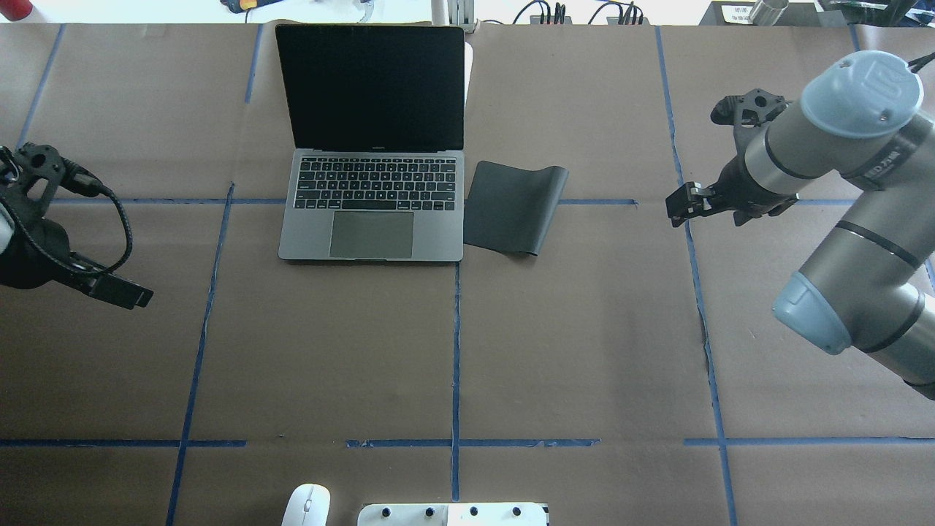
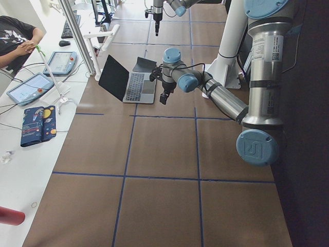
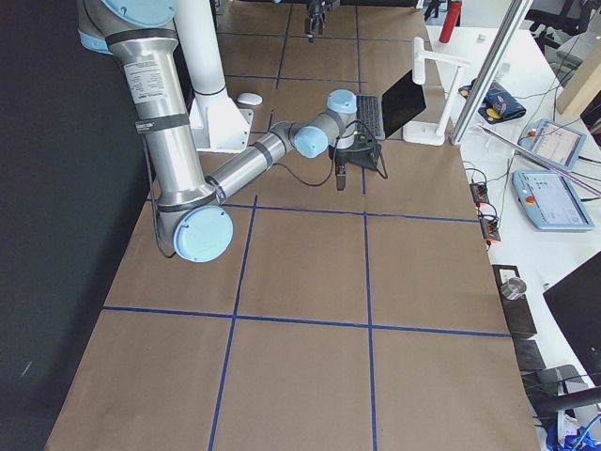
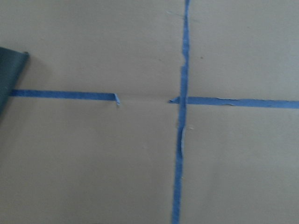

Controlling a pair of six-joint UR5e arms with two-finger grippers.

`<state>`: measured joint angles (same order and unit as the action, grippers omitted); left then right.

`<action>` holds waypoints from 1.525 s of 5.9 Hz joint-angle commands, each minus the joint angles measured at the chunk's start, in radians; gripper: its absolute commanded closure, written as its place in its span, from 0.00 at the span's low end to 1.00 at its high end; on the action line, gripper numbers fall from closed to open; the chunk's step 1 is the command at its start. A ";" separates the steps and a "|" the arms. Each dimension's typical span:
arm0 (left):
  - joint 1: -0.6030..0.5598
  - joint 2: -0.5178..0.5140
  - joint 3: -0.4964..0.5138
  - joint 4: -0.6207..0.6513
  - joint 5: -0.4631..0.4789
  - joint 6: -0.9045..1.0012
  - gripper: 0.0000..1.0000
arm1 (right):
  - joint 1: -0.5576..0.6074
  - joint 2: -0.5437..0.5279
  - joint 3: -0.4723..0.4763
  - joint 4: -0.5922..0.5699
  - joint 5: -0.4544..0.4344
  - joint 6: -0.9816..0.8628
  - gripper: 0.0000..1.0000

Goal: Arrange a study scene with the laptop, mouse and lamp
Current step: 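Release the mouse pad and withdraw the right gripper while the left arm lowers, then grasp the white mouse with the left gripper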

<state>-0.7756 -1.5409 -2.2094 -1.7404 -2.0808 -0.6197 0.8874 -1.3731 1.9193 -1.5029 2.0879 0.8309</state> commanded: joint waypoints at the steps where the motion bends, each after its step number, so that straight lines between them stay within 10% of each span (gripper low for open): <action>1: 0.241 0.001 -0.038 -0.014 0.204 -0.229 0.00 | 0.129 -0.214 0.096 0.003 0.069 -0.271 0.00; 5: 0.737 0.008 -0.055 -0.011 0.641 -0.676 0.00 | 0.526 -0.535 0.077 -0.011 0.175 -1.000 0.00; 9: 0.913 -0.040 -0.026 -0.007 0.685 -0.753 0.00 | 0.607 -0.566 0.029 -0.010 0.188 -1.115 0.00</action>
<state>0.1101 -1.5583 -2.2497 -1.7494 -1.3991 -1.3698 1.4903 -1.9326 1.9492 -1.5126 2.2700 -0.2794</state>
